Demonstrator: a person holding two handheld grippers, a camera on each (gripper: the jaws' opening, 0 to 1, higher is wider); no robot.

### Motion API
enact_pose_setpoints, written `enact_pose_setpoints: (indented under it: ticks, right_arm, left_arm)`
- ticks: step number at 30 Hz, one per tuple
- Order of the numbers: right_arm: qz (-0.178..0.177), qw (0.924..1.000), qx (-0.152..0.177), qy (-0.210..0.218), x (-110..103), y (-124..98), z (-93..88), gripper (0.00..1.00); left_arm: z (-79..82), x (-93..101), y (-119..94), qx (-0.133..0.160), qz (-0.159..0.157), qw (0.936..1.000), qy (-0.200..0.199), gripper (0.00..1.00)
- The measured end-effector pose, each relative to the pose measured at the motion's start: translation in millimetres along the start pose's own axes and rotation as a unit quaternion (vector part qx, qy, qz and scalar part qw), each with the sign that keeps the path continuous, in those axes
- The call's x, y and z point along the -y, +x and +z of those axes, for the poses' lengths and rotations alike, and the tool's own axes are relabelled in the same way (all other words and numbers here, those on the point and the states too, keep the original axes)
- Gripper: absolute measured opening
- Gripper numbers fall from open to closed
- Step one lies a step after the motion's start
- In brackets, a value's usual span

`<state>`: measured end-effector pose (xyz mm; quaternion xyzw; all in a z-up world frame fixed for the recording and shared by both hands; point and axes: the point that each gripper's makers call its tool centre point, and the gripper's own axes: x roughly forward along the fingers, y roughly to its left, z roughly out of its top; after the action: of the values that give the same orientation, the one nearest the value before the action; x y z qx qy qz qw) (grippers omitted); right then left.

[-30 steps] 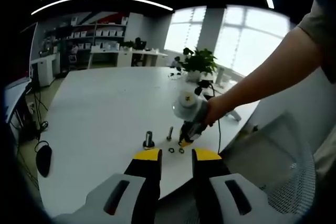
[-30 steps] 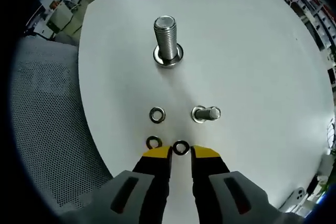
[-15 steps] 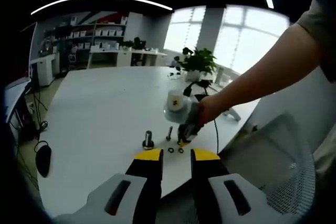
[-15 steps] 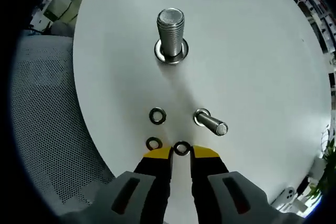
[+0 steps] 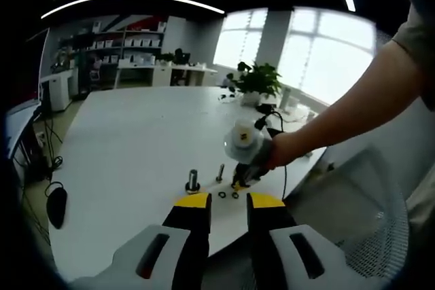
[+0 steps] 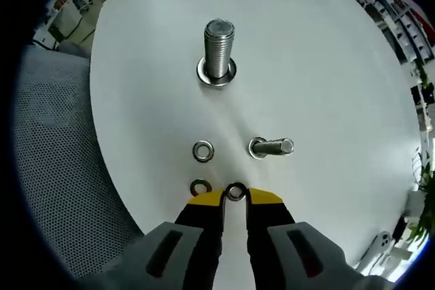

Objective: Place the washer onto the threaded stud by aligning its center hole with the stud, sliding it down to the base, and recovering from edge contact or off-axis alignment until the washer reaches the visible bottom stop.

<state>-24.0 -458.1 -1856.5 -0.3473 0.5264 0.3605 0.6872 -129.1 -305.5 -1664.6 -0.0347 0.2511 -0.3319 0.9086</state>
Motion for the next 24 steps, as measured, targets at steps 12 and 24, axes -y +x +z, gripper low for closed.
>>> enact_pose_setpoints:
  ticks: [12,24]
  right_arm:
    - [-0.019,0.9986,0.037,0.034,3,-3,-1.2,0.14]
    - [-0.021,0.9937,0.069,0.086,12,-25,6.2,0.14]
  left_arm:
    - [-1.2,-0.9,0,-0.003,0.002,1.0,-0.001,0.18]
    - [-0.9,-0.1,-1,-0.001,0.0,1.0,0.0,0.18]
